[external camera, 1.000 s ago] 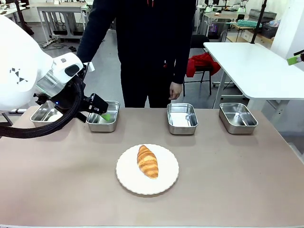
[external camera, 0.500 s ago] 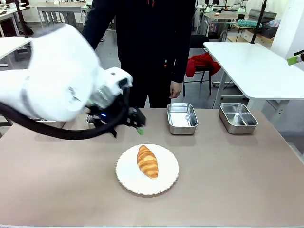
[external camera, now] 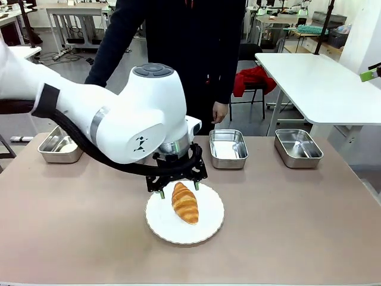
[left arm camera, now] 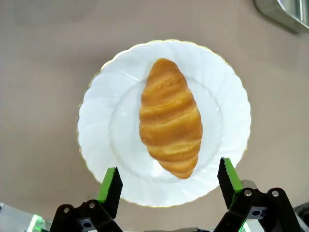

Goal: Place the bread in the container.
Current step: Place the Butter Roll into the Airtight Container indicated by the human.

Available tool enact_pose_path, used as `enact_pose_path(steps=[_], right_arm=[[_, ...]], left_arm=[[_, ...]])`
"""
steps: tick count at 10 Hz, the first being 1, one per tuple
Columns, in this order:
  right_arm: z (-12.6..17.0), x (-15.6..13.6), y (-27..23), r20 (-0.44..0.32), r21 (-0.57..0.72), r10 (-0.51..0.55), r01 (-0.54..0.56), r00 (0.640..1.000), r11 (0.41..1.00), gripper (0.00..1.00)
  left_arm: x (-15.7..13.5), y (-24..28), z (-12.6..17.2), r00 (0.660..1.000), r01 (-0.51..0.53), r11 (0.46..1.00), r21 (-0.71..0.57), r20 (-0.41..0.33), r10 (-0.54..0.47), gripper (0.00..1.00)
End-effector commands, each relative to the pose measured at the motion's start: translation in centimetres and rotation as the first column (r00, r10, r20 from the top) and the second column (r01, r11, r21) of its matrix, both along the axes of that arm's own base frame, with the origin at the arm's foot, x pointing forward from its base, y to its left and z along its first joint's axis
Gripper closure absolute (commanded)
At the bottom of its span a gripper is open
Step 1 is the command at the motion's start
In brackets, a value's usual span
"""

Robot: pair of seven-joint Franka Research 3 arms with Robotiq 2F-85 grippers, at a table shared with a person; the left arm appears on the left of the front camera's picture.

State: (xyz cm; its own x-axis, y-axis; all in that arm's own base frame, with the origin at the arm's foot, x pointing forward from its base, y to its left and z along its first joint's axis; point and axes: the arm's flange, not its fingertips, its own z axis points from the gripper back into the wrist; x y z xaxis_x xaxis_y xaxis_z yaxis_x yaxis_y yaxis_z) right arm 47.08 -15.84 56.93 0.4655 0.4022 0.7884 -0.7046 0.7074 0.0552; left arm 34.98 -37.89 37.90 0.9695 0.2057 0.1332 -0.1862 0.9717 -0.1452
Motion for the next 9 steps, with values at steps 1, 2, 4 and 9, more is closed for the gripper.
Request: enact_pose_path(steps=[1,2,4,9], right_arm=[[0.0,-0.1,0.2,0.004,0.002,0.004,-0.004,1.000,1.000,0.00],[0.0,-0.1,0.2,0.004,0.002,0.004,-0.004,1.000,1.000,0.00],[0.0,-0.1,0.2,0.004,0.002,0.004,-0.004,1.000,1.000,0.00],[0.0,-0.1,0.2,0.004,0.002,0.004,-0.004,1.000,1.000,0.00]], left_arm=[[1.0,-2.0,-1.3,0.999,-0.032,0.999,0.020,0.006,0.032,0.00],[1.3,-2.1,-2.1,1.000,-0.028,0.999,0.035,-0.008,0.029,0.00],[1.3,-2.2,-2.9,1.000,0.017,0.998,0.061,-0.018,-0.016,0.00],[2.5,-1.6,-4.8,0.991,0.134,0.989,0.056,-0.035,-0.132,0.00]])
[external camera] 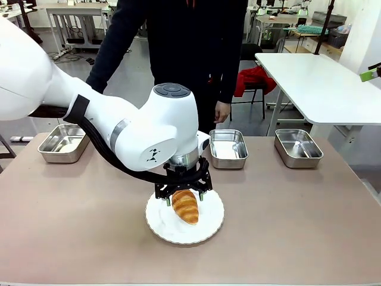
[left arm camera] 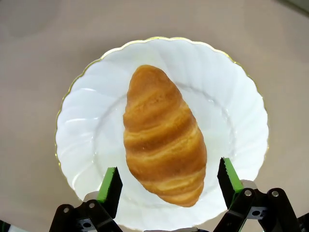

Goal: Place the bread in the container.
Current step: Place the Butter Roll into the Airtight Container indicated by the human.

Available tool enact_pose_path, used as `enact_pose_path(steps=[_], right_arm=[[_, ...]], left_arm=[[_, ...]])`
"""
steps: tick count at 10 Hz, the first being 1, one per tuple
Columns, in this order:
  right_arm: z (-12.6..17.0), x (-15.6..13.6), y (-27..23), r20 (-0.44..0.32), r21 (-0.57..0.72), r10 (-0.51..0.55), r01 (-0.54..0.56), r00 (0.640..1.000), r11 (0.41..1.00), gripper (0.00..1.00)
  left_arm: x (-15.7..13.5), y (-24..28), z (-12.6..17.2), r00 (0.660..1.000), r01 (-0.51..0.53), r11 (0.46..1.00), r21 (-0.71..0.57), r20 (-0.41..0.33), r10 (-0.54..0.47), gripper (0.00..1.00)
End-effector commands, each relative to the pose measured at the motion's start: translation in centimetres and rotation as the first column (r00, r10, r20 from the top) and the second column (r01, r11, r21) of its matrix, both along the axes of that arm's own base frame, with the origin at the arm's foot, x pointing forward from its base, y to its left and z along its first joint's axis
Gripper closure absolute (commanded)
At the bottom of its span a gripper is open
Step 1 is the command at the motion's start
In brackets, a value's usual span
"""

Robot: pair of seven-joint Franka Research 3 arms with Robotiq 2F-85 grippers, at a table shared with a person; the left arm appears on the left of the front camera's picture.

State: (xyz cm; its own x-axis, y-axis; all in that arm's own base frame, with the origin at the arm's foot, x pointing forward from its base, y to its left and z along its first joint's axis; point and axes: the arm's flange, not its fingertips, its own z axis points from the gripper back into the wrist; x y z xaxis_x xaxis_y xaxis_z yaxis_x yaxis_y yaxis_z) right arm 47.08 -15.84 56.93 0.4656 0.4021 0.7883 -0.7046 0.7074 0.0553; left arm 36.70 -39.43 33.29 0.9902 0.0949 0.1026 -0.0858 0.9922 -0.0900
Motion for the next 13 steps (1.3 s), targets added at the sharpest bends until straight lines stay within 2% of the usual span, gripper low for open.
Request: enact_pose_path(steps=[1,9,10,11,12,13], right_arm=[[0.0,-0.1,0.2,0.004,0.002,0.004,-0.004,1.000,1.000,0.00],[0.0,-0.1,0.2,0.004,0.002,0.004,-0.004,1.000,1.000,0.00],[0.0,-0.1,0.2,0.004,0.002,0.004,-0.004,1.000,1.000,0.00],[0.0,-0.1,0.2,0.004,0.002,0.004,-0.004,1.000,1.000,0.00],[0.0,-0.1,0.2,0.004,0.002,0.004,-0.004,1.000,1.000,0.00],[0.0,-0.1,0.2,0.004,0.002,0.004,-0.004,1.000,1.000,0.00]], left_arm=[[0.9,0.0,-0.4,0.999,0.045,0.999,0.017,0.002,-0.045,0.00],[2.1,-0.5,-2.7,0.996,0.094,0.995,0.025,0.004,-0.094,0.00],[2.0,-0.6,-2.5,0.996,0.088,0.996,0.027,0.004,-0.088,0.20],[2.0,-0.6,-2.4,0.997,0.081,0.996,0.024,0.009,-0.081,0.20],[1.9,-0.6,-2.3,0.997,0.082,0.996,0.029,0.007,-0.082,0.40],[2.2,-0.5,-2.4,0.997,0.071,0.996,0.045,0.033,-0.073,0.25]])
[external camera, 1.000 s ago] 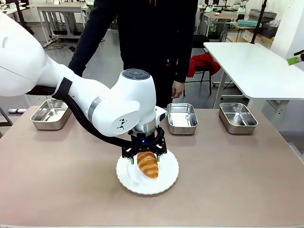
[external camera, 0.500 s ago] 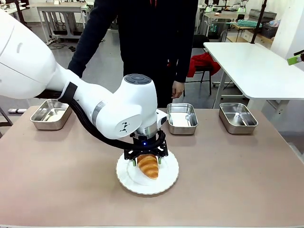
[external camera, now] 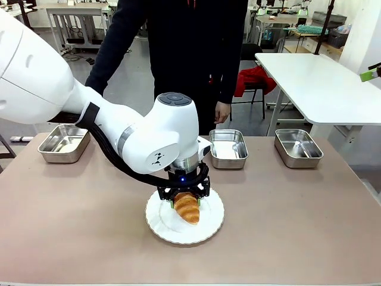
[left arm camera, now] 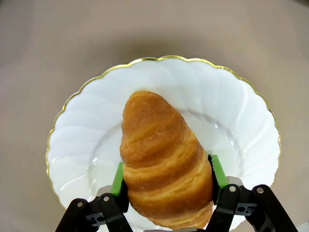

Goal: Place the bread in the container.
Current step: Place the Butter Roll into the Airtight Container indicated by the human.

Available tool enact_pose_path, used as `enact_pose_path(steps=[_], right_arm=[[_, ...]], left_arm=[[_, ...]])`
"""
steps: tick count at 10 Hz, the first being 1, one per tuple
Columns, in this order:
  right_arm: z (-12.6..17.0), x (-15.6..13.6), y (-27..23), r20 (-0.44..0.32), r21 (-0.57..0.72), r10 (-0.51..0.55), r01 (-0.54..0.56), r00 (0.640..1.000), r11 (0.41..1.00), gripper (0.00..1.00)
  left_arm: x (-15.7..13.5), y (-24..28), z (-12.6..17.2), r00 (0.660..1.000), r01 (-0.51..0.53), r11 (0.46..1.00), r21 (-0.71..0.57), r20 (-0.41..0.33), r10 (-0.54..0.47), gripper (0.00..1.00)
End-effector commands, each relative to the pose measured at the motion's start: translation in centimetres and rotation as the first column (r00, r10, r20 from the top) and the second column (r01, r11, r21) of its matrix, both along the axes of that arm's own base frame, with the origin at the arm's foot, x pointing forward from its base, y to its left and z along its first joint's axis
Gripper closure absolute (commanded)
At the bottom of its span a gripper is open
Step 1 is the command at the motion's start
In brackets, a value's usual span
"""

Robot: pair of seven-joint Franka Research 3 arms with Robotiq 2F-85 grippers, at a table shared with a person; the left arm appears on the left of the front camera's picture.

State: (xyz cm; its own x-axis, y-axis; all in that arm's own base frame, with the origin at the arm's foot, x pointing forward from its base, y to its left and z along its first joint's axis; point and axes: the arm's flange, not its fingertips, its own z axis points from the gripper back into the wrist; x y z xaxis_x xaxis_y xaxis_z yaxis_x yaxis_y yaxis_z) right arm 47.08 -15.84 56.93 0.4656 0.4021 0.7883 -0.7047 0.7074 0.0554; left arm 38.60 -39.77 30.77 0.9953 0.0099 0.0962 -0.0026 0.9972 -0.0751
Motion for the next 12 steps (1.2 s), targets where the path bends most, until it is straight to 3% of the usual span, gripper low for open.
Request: enact_pose_path(steps=[1,6,7,8,10,12], right_arm=[[0.0,-0.1,0.2,0.004,0.002,0.004,-0.004,1.000,1.000,0.00],[0.0,-0.1,0.2,0.004,0.002,0.004,-0.004,1.000,1.000,0.00],[0.0,-0.1,0.2,0.004,0.002,0.004,-0.004,1.000,1.000,0.00],[0.0,-0.1,0.2,0.004,0.002,0.004,-0.004,1.000,1.000,0.00],[0.0,-0.1,0.2,0.004,0.002,0.004,-0.004,1.000,1.000,0.00],[0.0,-0.1,0.2,0.004,0.002,0.004,-0.004,1.000,1.000,0.00]], left_arm=[[0.3,-0.3,-0.2,1.000,-0.013,1.000,0.023,0.023,0.012,0.60],[0.0,0.0,0.0,1.000,0.000,1.000,0.000,0.000,0.000,0.60],[0.1,0.1,0.2,1.000,0.001,1.000,0.001,0.006,-0.001,0.50],[0.6,0.7,2.0,0.998,0.015,1.000,-0.020,0.057,-0.014,0.59],[1.9,3.2,7.6,0.994,0.067,0.995,-0.076,0.092,-0.060,0.59],[4.5,9.5,14.2,0.981,0.144,0.986,-0.079,0.140,-0.132,0.59]])
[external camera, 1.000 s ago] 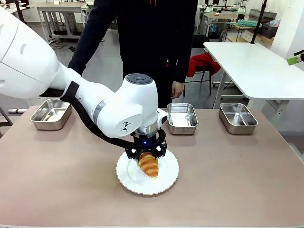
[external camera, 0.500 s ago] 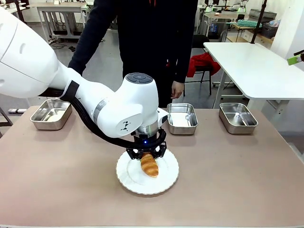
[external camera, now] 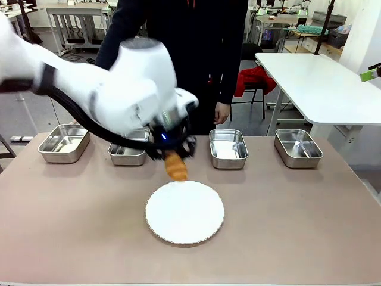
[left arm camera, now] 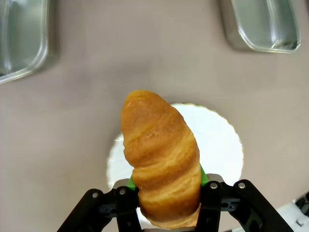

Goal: Place the bread in the container.
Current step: Place the Butter Roll into the Airtight Container indicated by the human.

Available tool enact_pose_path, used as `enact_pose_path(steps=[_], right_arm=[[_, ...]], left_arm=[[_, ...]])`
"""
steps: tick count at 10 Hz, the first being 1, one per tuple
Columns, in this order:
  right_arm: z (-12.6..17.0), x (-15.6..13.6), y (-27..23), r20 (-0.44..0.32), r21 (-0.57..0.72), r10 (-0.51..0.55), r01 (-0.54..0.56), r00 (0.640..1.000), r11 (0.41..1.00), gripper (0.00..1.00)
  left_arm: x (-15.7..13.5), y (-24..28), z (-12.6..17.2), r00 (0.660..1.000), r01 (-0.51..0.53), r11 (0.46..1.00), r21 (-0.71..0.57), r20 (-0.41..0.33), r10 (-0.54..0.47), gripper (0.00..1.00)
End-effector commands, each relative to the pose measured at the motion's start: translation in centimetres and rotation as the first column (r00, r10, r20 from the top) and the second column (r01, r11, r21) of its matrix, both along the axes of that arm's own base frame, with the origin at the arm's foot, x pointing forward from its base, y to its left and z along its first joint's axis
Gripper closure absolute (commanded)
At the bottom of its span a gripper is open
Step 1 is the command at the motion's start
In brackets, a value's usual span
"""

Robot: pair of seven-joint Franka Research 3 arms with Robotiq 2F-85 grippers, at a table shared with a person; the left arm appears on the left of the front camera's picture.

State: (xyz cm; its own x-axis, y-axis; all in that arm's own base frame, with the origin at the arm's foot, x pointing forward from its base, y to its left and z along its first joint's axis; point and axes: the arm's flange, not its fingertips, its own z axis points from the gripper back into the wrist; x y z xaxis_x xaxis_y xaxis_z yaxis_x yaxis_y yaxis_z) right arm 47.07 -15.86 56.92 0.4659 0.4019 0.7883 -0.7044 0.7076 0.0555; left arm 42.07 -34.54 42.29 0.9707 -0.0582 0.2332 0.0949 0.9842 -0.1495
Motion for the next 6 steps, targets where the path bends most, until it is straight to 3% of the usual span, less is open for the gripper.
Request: enact_pose_path(steps=[1,3,4,6], right_arm=[[0.0,0.0,0.2,0.004,0.002,0.004,-0.004,1.000,1.000,0.00],[0.0,0.0,0.2,0.004,0.002,0.004,-0.004,1.000,1.000,0.00],[0.0,0.0,0.2,0.004,0.002,0.004,-0.004,1.000,1.000,0.00],[0.0,0.0,0.2,0.004,0.002,0.004,-0.004,1.000,1.000,0.00]], left_arm=[[2.3,8.2,4.8,0.992,0.121,0.992,0.035,-0.022,-0.121,0.59],[4.5,15.7,7.7,0.991,0.131,0.986,0.101,-0.032,-0.128,0.59],[4.7,18.6,8.2,0.984,0.175,0.977,0.120,-0.053,-0.170,0.59],[5.0,24.8,7.5,0.990,0.136,0.983,0.122,-0.060,-0.129,0.59]])
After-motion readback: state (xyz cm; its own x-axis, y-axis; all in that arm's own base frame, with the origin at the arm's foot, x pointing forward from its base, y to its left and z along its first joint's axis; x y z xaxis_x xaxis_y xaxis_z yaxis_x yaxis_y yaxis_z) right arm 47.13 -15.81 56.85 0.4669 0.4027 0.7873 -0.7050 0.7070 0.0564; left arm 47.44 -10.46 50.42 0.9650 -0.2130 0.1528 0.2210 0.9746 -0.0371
